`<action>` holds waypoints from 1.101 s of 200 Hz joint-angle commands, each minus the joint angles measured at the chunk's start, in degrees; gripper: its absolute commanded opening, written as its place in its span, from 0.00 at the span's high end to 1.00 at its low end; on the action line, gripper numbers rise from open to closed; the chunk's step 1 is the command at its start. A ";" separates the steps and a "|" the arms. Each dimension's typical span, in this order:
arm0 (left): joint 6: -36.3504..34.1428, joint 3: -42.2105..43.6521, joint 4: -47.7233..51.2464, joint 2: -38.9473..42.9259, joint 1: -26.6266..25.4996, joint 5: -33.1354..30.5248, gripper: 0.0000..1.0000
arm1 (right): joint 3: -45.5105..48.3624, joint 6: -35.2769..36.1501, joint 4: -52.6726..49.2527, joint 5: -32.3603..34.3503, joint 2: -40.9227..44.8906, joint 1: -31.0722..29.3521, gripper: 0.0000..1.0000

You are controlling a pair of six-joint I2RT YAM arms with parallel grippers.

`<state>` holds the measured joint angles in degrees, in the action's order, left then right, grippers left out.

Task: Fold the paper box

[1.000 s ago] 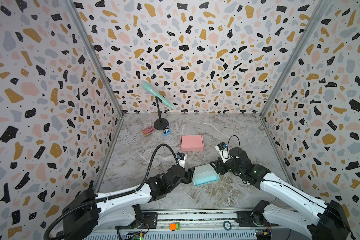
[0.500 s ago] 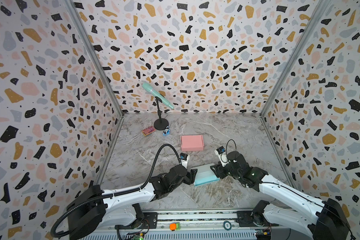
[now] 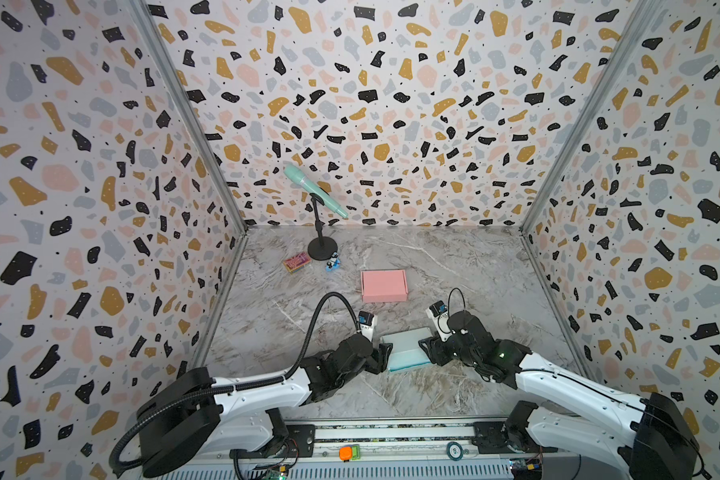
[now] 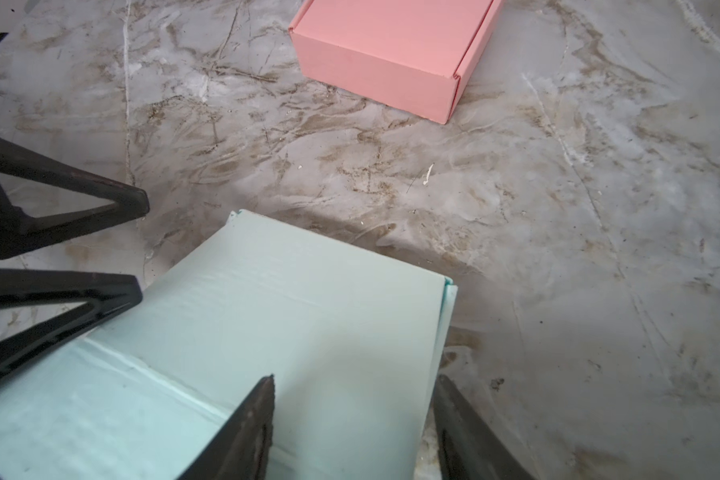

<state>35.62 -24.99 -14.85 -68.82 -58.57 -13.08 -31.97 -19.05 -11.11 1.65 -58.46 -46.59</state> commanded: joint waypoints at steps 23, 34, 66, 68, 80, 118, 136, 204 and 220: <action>1.39 2.38 -3.70 -0.49 0.03 0.64 0.33 | 0.68 -2.40 -1.06 2.05 -0.90 -2.25 0.38; 1.39 2.64 -4.07 -0.48 0.03 0.90 0.33 | 0.59 -2.81 -1.68 2.50 -1.49 -2.54 0.38; 1.21 2.93 -4.40 -1.12 0.03 1.30 0.34 | 0.50 -3.92 -1.83 2.64 -1.84 -2.98 0.38; 1.21 3.00 -4.40 -1.20 0.03 1.33 0.34 | 0.50 -4.01 -1.86 2.63 -1.88 -2.98 0.38; 1.40 3.42 -4.88 -1.62 0.03 1.61 0.34 | 0.67 -4.31 -1.77 2.41 -1.66 -3.15 0.38; 2.34 5.28 -7.69 -2.36 0.03 2.63 0.34 | 2.16 -5.49 -0.19 1.47 -2.19 -4.02 0.37; 2.37 5.52 -8.08 -2.94 0.03 2.64 0.35 | 2.39 -5.86 0.03 1.34 -2.87 -4.56 0.37; 2.59 6.40 -9.80 -4.70 0.03 2.66 0.35 | 2.79 -6.15 0.36 2.13 -3.72 -5.00 0.37; 2.55 6.71 -10.26 -5.14 0.03 2.62 0.35 | 2.70 -6.31 0.44 2.39 -4.16 -5.00 0.37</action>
<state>38.06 -19.27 -22.37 -73.14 -58.57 -10.74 -29.63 -24.47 -10.44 3.31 -61.87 -51.35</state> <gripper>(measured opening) 0.648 0.634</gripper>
